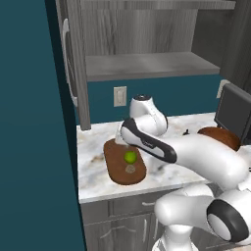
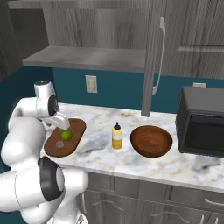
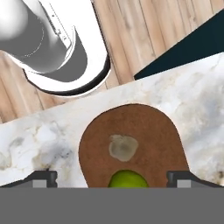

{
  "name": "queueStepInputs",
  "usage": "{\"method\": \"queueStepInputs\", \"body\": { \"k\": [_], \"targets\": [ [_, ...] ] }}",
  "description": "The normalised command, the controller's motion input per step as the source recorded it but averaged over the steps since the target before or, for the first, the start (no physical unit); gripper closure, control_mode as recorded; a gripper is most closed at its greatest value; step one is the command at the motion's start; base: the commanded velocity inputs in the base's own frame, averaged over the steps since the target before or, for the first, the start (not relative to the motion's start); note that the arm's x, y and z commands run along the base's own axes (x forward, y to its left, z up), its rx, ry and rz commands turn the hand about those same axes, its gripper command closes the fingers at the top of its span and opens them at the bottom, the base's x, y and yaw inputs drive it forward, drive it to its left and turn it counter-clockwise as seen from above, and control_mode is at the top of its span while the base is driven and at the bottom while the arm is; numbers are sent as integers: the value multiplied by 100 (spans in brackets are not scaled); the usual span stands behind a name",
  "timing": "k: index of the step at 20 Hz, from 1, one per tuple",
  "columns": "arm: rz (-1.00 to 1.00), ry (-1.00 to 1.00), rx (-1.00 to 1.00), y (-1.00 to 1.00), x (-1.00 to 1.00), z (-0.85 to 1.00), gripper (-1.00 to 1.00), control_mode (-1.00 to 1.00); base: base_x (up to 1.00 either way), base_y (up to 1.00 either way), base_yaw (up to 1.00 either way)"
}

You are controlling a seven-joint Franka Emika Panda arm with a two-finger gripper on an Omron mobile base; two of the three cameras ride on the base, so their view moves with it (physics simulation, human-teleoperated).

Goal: Open the cabinet. Place the bowl and condiment on the counter. Then place the lime and garlic on the cutting board.

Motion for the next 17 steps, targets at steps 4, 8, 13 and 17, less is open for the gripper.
{"method": "queueStepInputs", "body": {
  "k": [4,8,13,17],
  "targets": [
    [-1,0,0,-12,-32,27,-100,-100,0,0,0],
    [-2,0,-2,-12,-35,26,-100,-100,0,0,0],
    [-3,0,-5,-13,-37,27,-100,-100,0,0,0],
    [-3,0,-8,-10,-41,29,-100,-100,0,0,0]
  ]
}}
